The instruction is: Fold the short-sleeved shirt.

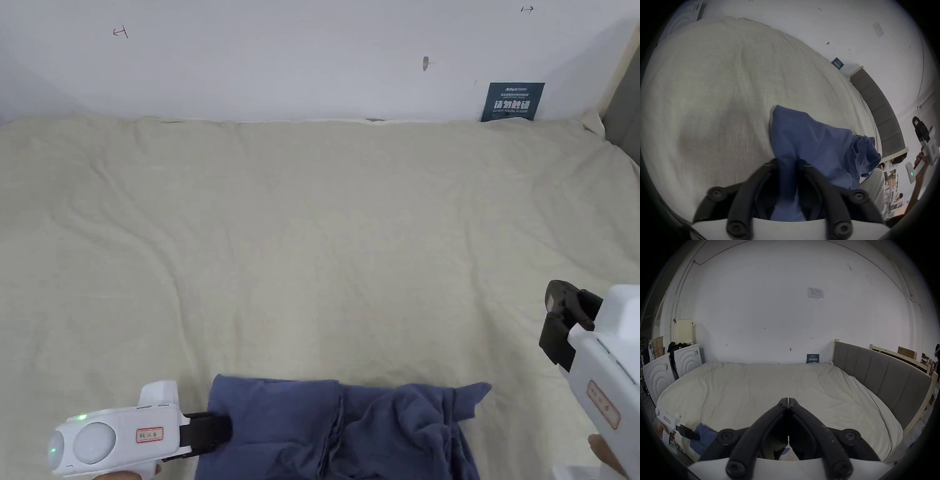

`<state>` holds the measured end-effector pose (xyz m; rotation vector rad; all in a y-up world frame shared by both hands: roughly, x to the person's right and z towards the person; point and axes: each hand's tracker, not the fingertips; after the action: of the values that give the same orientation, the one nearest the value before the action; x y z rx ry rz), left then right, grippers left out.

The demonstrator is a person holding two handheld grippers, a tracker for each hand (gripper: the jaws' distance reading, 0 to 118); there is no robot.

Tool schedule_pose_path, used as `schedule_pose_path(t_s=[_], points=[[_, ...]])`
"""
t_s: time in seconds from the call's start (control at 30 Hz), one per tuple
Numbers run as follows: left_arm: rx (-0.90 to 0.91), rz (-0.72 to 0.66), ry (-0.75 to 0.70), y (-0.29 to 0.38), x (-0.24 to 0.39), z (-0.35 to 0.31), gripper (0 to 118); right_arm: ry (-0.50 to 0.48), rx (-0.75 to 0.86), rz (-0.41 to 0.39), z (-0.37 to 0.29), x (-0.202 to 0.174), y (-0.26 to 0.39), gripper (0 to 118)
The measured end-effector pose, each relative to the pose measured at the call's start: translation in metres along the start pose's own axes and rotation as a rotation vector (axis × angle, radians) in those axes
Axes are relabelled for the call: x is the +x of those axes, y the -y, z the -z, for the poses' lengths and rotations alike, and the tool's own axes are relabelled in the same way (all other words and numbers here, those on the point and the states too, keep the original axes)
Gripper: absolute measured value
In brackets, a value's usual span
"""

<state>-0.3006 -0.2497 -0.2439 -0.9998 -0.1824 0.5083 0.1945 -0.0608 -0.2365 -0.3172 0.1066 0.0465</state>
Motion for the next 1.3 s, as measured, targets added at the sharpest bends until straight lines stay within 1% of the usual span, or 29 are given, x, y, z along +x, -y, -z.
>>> schedule_pose_path(t_s=[0.07,0.1,0.2,0.33,0.4,0.5,0.6,0.7,0.8,0.87,0.97,1.13,1.3], points=[[0.004,-0.013,0.043,0.002,0.003,0.0,10,-0.002,0.0,0.003,0.003,-0.003,0.0,2],[0.01,0.002,0.007,0.003,0.007,-0.001,9,-0.002,0.0,0.003,0.003,-0.003,0.0,2],[0.041,0.04,-0.034,0.005,0.017,-0.01,8,-0.006,0.004,0.006,0.002,-0.003,-0.002,2],[0.064,0.025,-0.02,0.0,0.018,-0.031,7,-0.01,0.018,0.006,-0.001,-0.002,-0.006,2],[0.091,0.043,-0.065,-0.005,0.015,-0.045,7,-0.011,0.027,0.007,-0.002,-0.002,-0.007,2],[0.123,0.004,-0.124,-0.012,-0.003,-0.069,7,-0.015,0.038,0.009,-0.002,-0.001,-0.009,2],[0.138,0.016,-0.204,-0.015,-0.011,-0.091,7,-0.02,0.044,0.013,-0.002,-0.001,-0.01,2],[0.128,0.017,-0.233,-0.016,0.006,-0.107,7,-0.027,0.05,0.019,-0.002,-0.001,-0.01,2],[0.135,0.036,-0.243,-0.021,0.042,-0.114,7,-0.032,0.054,0.026,-0.003,-0.001,-0.01,2],[0.13,0.114,-0.211,-0.026,0.076,-0.115,7,-0.035,0.054,0.026,-0.004,-0.001,-0.01,2],[0.089,0.178,-0.16,-0.033,0.125,-0.107,7,-0.038,0.058,0.027,-0.005,0.0,-0.01,2],[-0.011,0.316,-0.086,-0.031,0.187,-0.058,7,-0.03,0.07,0.041,-0.009,0.003,-0.011,2],[-0.144,0.347,-0.027,-0.014,0.228,0.007,7,-0.014,0.071,0.047,-0.016,0.015,-0.007,2]])
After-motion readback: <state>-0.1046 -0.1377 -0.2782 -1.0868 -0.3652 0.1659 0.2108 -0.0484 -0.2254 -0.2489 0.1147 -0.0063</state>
